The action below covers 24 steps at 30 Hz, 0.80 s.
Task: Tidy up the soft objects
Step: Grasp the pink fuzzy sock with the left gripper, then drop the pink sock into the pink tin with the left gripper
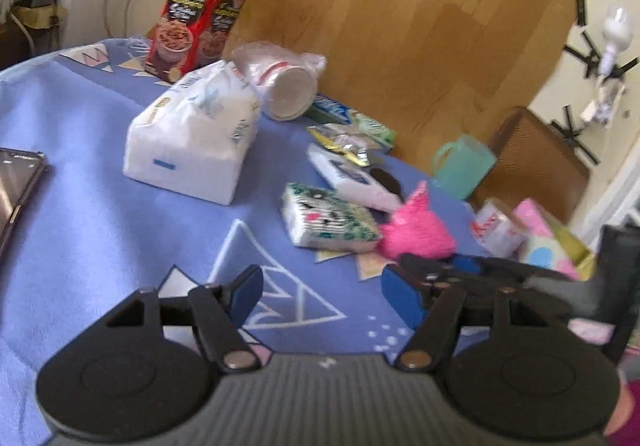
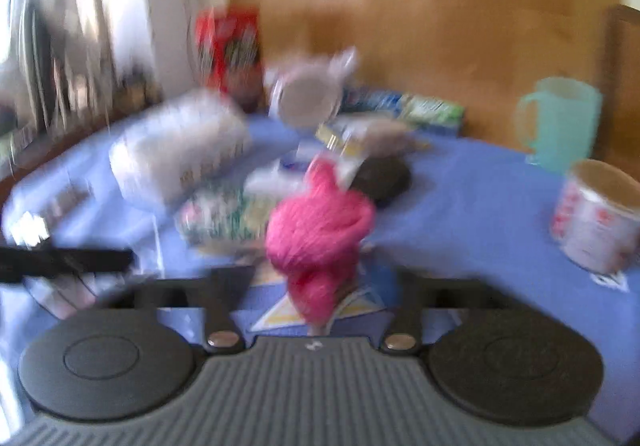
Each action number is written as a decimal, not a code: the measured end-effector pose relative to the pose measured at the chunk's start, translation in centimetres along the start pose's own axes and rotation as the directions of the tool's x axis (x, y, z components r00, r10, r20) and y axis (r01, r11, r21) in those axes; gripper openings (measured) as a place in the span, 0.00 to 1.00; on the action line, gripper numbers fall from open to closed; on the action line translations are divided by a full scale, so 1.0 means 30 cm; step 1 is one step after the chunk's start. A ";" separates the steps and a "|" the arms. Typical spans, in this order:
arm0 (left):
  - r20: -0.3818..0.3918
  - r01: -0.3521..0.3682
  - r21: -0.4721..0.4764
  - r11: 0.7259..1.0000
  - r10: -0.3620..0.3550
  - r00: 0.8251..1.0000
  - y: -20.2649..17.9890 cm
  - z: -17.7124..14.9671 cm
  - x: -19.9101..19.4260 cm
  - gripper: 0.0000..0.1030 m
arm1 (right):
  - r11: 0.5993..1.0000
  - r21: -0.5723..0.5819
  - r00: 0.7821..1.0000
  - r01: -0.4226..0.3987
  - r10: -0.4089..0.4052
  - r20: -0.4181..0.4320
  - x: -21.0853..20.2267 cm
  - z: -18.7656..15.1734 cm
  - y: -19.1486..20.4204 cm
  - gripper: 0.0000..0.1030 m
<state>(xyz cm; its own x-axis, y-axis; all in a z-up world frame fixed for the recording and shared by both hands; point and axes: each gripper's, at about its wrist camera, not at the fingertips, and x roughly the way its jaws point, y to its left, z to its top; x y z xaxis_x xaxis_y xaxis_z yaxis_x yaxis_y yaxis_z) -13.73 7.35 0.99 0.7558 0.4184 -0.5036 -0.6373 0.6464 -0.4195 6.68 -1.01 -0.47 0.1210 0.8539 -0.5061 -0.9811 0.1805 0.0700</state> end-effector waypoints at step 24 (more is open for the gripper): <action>-0.166 0.410 0.300 0.862 -0.376 0.912 -0.660 0.036 0.148 0.49 | 0.978 0.053 0.940 0.204 -0.211 0.268 -0.556 -0.165 -0.094 0.37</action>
<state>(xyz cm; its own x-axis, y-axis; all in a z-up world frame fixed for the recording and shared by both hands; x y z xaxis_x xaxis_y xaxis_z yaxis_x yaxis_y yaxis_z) 2.40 -2.91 7.87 0.9038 0.0325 -0.4268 -0.1943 0.9196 -0.3416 6.68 -18.17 3.52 0.3610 0.8955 -0.2603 -0.9263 0.3765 0.0107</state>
